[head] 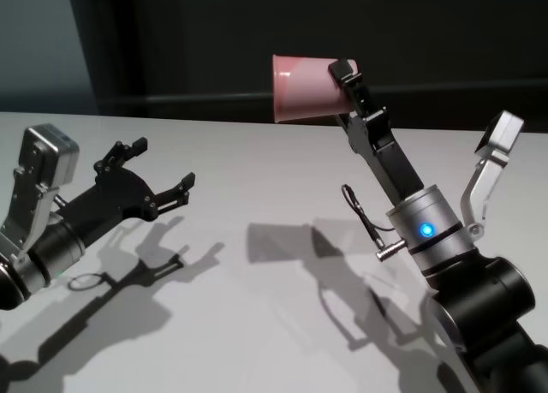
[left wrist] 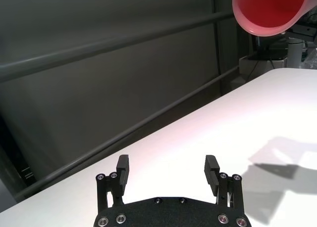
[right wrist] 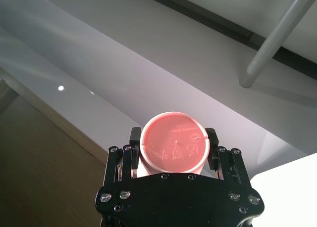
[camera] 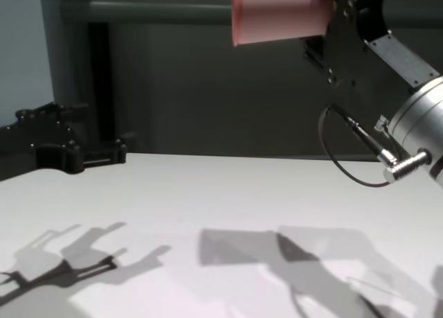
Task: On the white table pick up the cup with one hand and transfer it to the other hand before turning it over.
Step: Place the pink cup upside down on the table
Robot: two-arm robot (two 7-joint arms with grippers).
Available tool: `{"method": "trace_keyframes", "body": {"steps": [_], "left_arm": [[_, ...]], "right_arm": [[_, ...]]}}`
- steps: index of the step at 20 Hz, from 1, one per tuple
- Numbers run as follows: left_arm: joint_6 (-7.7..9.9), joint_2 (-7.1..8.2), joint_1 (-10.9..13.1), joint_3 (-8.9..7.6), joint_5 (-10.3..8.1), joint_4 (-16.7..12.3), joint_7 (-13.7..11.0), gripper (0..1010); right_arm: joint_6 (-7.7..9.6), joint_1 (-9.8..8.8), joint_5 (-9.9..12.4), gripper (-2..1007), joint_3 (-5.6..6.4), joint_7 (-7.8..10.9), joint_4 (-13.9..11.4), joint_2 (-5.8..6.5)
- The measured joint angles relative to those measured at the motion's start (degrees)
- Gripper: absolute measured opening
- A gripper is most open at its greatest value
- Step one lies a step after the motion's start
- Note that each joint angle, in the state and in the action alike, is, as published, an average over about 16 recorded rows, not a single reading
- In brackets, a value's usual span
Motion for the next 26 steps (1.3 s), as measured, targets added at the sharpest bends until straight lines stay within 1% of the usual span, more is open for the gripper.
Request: {"method": "trace_keyframes", "body": {"steps": [6,12,21,24,26], "left_arm": [[-1.39,-0.31,1.0,-0.05,1.57,0.6,-0.6,1001],[-2.24,-0.55,1.2,-0.06,2.48,0.9,-1.3,1001],[-2.56,-0.70,1.0,0.00,2.83,1.1,-1.7,1001],[-2.51,-0.70,1.0,0.01,2.77,1.1,-1.6,1001],[-2.48,-0.69,1.0,0.02,2.72,1.1,-1.5,1001]], "right_arm": [[0.00,0.00,0.0,737,0.00,0.00,0.0,0.00],[0.00,0.00,0.0,737,0.00,0.00,0.0,0.00],[-0.07,-0.01,0.0,737,-0.02,-0.13,0.0,0.01],[-0.52,-0.09,-0.4,737,-0.13,-0.78,-0.2,0.15],[-1.06,-0.18,-0.9,737,-0.27,-1.58,-0.6,0.36]]}}
